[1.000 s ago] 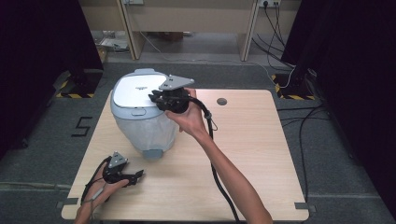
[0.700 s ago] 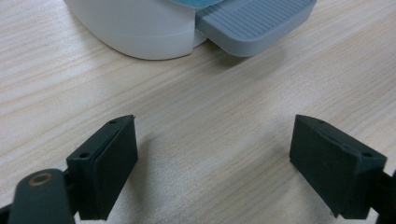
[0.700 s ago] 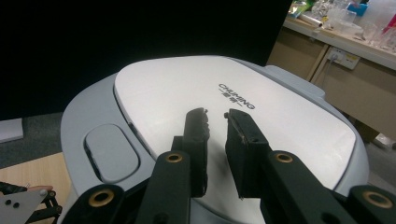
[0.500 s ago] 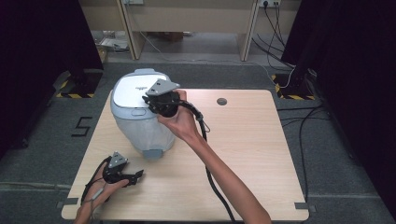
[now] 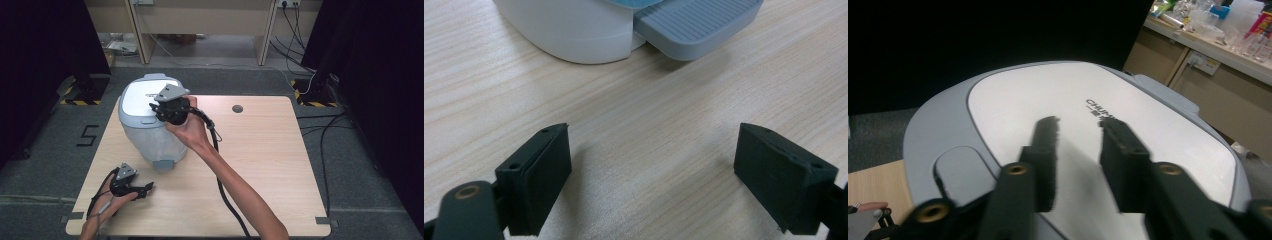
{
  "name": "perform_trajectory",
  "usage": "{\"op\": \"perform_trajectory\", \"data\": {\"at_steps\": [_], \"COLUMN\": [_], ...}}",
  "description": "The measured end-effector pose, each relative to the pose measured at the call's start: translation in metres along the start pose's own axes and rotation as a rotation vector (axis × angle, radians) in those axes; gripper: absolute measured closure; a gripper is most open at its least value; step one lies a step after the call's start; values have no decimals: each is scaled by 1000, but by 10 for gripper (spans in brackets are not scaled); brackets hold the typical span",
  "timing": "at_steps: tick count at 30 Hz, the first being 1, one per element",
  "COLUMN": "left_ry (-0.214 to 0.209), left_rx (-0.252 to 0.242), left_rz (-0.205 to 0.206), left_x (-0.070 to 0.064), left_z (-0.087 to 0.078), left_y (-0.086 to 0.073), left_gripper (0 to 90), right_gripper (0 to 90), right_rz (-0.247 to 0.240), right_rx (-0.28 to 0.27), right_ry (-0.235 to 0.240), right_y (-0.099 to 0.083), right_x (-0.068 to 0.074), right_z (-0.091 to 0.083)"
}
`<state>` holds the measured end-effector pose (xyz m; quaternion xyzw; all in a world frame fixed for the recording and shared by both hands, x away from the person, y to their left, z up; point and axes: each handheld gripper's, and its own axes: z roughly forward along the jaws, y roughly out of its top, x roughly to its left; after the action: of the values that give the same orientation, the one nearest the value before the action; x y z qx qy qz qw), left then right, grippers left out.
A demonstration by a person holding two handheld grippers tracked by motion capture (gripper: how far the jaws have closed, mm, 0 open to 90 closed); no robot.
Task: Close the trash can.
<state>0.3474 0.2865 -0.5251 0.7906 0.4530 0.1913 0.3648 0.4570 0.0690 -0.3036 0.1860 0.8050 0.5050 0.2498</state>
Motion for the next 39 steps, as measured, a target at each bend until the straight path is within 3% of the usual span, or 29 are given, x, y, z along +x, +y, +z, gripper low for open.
{"op": "perform_trajectory", "data": {"at_steps": [1,2,8,16,28,39], "left_ry": [0,-1,0,1,1,2], "left_rx": [0,3,2,0,1,-1], "left_rz": [0,3,3,1,1,-1], "left_x": [0,0,0,0,0,0], "left_z": [0,0,0,0,0,0], "left_y": [0,0,0,0,0,0], "left_gripper": [142,142,142,141,141,142], "right_gripper": [622,490,357,303,220,213], "right_rz": [0,33,84,139,230,245], "right_rx": [0,2,-24,-51,-16,22], "right_ry": [0,-6,-17,-63,-123,-169], "right_y": [0,0,-6,-13,-44,-78], "right_x": [0,-4,-15,-34,-60,-71], "right_z": [0,-1,-14,-44,-68,-88]}}
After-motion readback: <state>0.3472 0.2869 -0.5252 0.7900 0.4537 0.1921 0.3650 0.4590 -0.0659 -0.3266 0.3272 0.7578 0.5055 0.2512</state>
